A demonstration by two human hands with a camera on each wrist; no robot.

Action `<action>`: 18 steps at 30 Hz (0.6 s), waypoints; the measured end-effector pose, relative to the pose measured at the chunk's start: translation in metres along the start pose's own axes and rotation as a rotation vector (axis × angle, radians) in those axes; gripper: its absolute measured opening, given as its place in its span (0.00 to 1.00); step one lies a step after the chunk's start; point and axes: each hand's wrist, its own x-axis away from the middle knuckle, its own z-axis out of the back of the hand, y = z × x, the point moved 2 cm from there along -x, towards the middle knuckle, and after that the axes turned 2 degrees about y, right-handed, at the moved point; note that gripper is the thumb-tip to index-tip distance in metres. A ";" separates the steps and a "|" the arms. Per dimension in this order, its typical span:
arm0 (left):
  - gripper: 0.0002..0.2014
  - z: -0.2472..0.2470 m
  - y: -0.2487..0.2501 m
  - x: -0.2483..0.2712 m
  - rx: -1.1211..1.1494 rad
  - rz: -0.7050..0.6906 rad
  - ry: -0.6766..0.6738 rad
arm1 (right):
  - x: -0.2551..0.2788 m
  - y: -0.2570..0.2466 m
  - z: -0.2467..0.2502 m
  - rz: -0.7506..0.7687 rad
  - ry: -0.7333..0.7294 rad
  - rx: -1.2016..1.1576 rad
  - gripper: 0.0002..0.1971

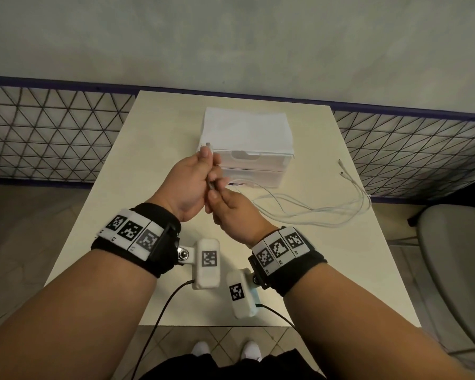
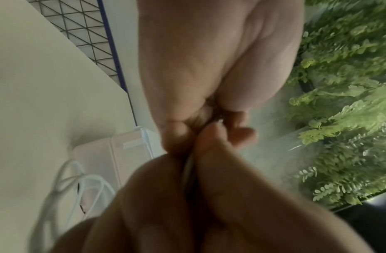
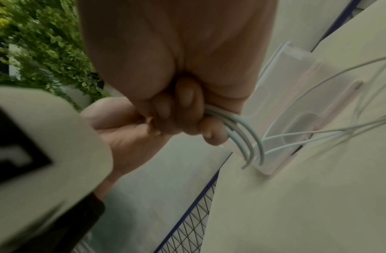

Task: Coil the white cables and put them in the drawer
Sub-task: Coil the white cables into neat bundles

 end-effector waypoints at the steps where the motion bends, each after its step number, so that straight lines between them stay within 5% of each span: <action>1: 0.17 0.001 0.001 0.000 0.052 0.002 0.010 | 0.001 -0.003 0.002 0.021 -0.029 0.032 0.16; 13: 0.19 0.023 0.009 -0.004 0.261 -0.173 0.312 | 0.008 -0.008 0.013 0.053 -0.185 0.670 0.19; 18: 0.18 0.035 0.016 0.000 0.279 -0.228 0.445 | 0.010 -0.006 0.013 -0.003 -0.231 0.485 0.19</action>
